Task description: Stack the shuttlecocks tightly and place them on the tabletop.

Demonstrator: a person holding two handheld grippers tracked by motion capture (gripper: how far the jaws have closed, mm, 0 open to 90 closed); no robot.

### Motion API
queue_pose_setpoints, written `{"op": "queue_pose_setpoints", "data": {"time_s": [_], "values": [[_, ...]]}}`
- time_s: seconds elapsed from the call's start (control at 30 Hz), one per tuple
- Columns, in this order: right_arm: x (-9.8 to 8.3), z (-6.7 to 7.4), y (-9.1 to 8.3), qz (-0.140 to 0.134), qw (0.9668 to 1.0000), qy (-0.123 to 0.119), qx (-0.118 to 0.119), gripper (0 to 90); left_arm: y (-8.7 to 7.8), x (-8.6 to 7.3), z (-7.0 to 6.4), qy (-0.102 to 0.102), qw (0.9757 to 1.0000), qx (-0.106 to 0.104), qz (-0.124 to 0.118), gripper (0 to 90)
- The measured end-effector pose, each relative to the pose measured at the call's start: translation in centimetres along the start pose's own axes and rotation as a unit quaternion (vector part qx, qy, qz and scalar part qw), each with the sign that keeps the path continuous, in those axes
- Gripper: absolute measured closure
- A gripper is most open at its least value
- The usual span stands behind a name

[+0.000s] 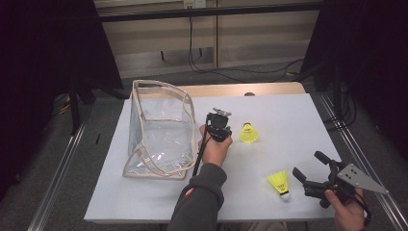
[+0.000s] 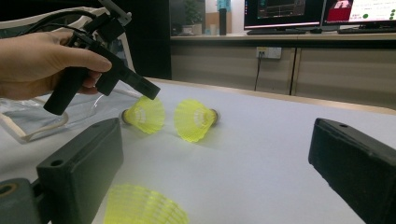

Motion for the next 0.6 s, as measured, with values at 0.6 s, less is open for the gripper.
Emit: {"op": "queue_pose_setpoints", "data": {"time_s": [0.6], "values": [[0.0, 0.0, 0.0, 0.0, 1.0, -0.003, -0.001, 2.7, -1.3, 0.2, -0.6, -0.025, 0.9982, -0.034, -0.044, 55.2]]}}
Point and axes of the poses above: each handheld gripper's, and its own axes: y roughly forward along the jaws, x roughly out of its top, z roughly to its left, the point moved 1 cm from there along y, roughly forward along the jaws, and after that the axes turned 1 degree about -z, right-handed, at the moved point
